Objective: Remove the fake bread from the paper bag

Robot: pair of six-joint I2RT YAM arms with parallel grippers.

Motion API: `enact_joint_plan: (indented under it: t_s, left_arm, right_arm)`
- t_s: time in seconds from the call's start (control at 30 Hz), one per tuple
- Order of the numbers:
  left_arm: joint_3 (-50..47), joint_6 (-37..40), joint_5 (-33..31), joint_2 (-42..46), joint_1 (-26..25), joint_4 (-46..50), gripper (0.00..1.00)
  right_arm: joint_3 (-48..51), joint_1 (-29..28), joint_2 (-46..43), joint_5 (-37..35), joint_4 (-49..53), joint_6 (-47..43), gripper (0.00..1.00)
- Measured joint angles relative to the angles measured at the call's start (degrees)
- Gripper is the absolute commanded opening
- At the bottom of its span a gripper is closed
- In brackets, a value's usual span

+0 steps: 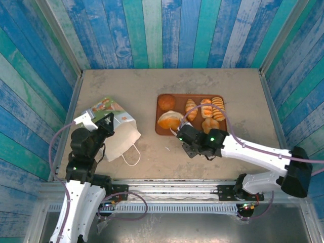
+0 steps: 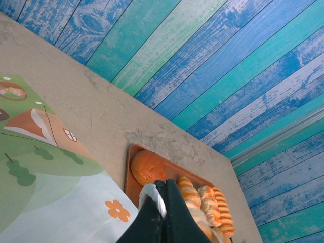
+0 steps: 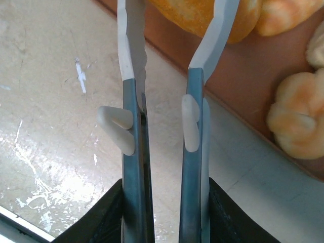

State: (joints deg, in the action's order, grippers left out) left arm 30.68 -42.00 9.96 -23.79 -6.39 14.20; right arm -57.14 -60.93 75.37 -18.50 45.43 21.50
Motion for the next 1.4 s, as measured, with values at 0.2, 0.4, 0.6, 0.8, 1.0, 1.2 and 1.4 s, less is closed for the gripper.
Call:
enact_joint_plan:
  t_s: [0.2,0.4,0.6,0.8,1.0,1.2,1.4]
  left_arm:
    - [0.00,0.09,-0.04,0.09,0.00,0.44,0.00]
    - [0.00,0.24,-0.04,0.07,0.00,0.44,0.00]
    - [-0.24,0.28,-0.04,0.04,0.00,0.37,0.00]
    - [-0.50,0.70,-0.04,0.02,0.00,0.37,0.00]
    - [-1.07,1.07,-0.02,-0.09,0.00,0.15,0.00]
    - [-1.07,1.51,-0.04,-0.20,0.00,0.24,0.00]
    - [-1.07,1.49,-0.02,-0.20,0.00,0.20,0.00]
  right_arm:
    - [-4.39,0.22,8.70,3.15,1.09,2.78,0.40]
    - [-6.73,0.22,12.87,2.36,2.19,5.46,0.43]
    - [-7.74,0.66,12.96,0.92,3.02,8.33,0.42]
    - [-8.41,1.03,12.96,0.48,5.05,10.91,0.44]
    - [-8.41,0.74,12.68,4.44,3.54,9.14,0.53]
    - [-7.13,1.14,4.63,6.45,1.51,7.54,0.62]
    - [-5.62,6.69,-2.73,6.34,0.33,5.60,0.61]
